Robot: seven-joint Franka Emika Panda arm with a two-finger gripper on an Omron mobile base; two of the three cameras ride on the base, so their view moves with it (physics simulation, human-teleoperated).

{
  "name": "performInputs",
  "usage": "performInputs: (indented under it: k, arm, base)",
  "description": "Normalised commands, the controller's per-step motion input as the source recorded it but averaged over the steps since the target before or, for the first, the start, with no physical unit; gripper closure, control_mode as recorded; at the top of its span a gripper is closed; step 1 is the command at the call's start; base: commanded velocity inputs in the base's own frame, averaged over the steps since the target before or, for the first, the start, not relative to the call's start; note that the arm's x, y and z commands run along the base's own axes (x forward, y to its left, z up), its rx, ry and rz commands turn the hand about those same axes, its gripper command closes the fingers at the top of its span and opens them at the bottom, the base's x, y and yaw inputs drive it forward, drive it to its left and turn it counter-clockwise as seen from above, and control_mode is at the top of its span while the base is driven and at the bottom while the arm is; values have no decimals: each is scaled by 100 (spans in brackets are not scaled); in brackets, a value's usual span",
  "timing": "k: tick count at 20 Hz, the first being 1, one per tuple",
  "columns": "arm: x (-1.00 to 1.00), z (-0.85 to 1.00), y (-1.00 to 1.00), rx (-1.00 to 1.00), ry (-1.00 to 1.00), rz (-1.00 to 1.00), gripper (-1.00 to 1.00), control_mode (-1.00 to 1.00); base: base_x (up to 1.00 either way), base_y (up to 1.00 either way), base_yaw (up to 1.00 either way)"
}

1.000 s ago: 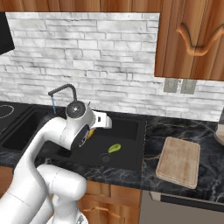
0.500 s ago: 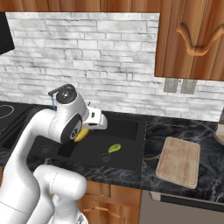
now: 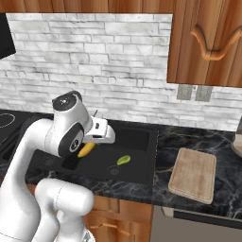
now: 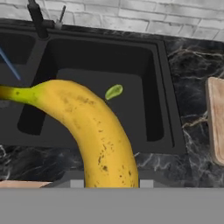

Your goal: Pick the mango, banana from the sink and place them on the cutting board to airdry. Then turn off the sink faucet.

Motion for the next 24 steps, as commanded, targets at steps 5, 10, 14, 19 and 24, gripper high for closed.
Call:
performInputs:
  k: [5,10,14,19,24]
  arm:
    - [-8,-6,-29,-7,-2,-3,100,-100]
    - [-9,0,-49,-1,0,-2,100,-100]
    - [-6,0,-55,0,0,-2,100,-100]
    - [-1,0,-49,0,0,-2,100,-100]
    - [0,-3,-46,0,0,-2,100,-100]
  base:
    - [0,0,0]
    - [0,0,0]
    - [0,0,0]
    - [0,0,0]
    - [0,0,0]
